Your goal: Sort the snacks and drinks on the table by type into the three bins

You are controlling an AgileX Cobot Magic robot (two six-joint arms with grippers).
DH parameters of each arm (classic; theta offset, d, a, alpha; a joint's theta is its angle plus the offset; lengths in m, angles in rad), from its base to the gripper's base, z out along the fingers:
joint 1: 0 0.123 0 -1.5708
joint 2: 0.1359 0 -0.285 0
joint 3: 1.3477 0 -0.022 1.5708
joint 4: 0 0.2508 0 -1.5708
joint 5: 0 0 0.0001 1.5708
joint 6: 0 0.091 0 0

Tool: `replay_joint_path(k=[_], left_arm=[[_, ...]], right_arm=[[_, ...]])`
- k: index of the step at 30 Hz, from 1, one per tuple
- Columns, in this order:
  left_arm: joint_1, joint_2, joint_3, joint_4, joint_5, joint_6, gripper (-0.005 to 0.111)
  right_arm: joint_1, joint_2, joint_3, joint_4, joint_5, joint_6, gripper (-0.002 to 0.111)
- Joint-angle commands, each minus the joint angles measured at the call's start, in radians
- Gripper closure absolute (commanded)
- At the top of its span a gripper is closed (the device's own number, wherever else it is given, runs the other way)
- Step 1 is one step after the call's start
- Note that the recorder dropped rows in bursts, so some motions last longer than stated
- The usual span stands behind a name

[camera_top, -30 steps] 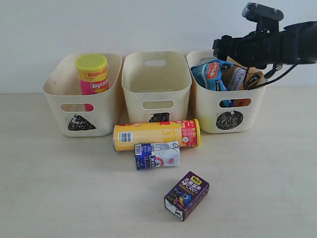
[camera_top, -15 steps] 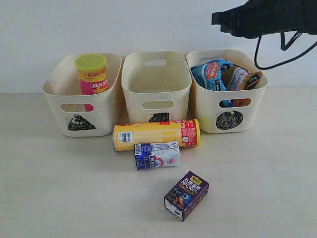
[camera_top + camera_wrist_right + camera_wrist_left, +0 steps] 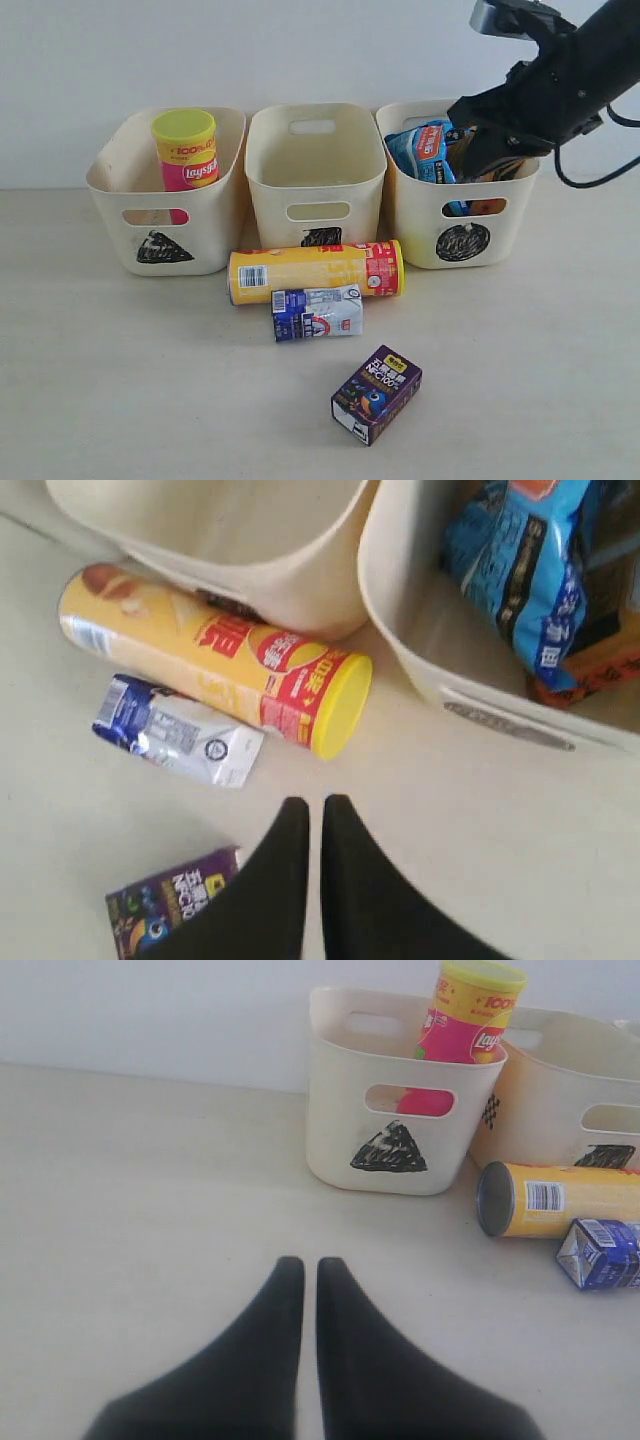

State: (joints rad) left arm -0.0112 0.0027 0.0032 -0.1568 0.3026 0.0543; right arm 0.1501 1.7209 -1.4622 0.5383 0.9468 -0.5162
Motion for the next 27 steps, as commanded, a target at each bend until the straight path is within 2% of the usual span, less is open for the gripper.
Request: replay_joint_path(k=[1, 14, 27], left_arm=[[0.001, -0.003, -0.003, -0.004, -0.013, -0.008, 0.103], [0.001, -0.003, -0.003, -0.004, -0.013, -0.008, 0.103], [0.001, -0.003, -0.003, -0.004, -0.013, -0.008, 0.103]], right_arm=[[0.0, -0.131, 0.155, 0.001, -0.019, -0.001, 0.108], [0.0, -0.513, 0.665, 0.152, -0.385, -0.042, 0.108], [0.0, -0.968, 0.978, 0.196, -0.585, -0.042, 0.108]])
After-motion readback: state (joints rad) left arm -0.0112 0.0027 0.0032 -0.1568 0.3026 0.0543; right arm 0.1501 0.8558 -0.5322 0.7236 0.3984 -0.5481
